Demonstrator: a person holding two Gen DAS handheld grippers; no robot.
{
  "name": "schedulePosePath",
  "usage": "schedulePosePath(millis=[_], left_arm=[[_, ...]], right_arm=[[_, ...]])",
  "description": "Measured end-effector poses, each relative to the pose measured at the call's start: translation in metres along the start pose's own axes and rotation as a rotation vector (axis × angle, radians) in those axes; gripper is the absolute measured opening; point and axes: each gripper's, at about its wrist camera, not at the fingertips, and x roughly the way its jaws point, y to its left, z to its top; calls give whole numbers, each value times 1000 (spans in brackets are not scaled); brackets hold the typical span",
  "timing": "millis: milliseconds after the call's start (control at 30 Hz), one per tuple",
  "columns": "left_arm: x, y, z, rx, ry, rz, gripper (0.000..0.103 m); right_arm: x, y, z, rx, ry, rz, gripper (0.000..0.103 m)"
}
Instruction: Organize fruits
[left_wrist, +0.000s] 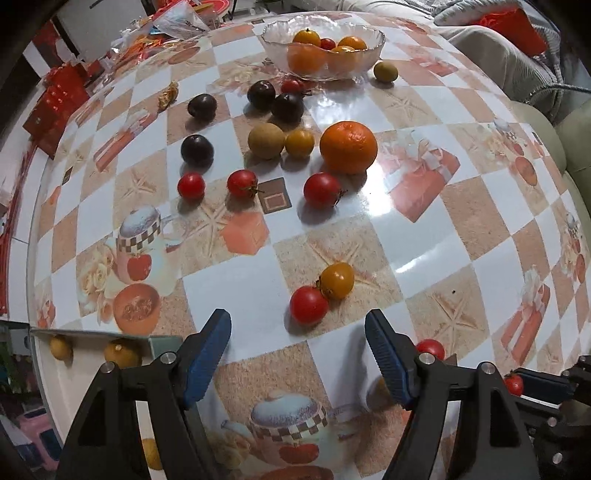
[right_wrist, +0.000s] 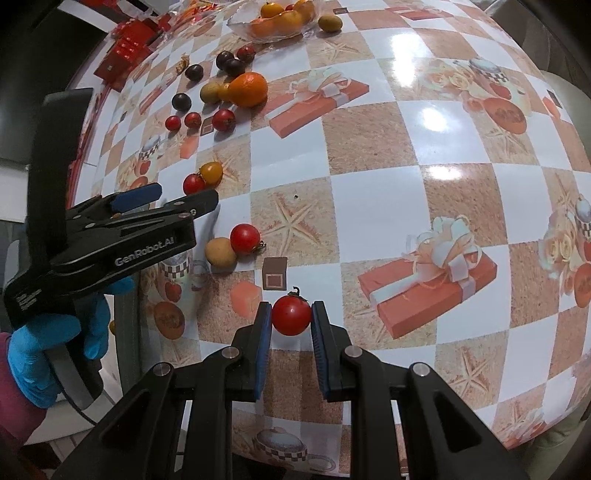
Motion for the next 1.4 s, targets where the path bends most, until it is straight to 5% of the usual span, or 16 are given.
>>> schedulePosePath(millis=[133, 333, 767, 1300, 1333, 1400], left_arm=[[5, -4, 2, 26, 6, 0, 72], [6, -5, 10, 20, 13, -70, 33], [-22, 4, 1, -23, -17, -133, 29], [3, 6, 4, 24, -12, -53, 29], [2, 7, 4, 18, -12, -61, 22], [1, 8, 5, 7, -8, -75, 22]], right_arm=[[-2, 1, 2, 3, -7, 3, 23], [-6, 1, 4, 6, -14, 7, 23], [-12, 5, 10, 2, -18, 4, 23], [-19, 6, 3, 12, -24, -11, 23], [-19, 5, 2, 16, -24, -11, 23], [-19, 3, 2, 22, -24, -11, 23]])
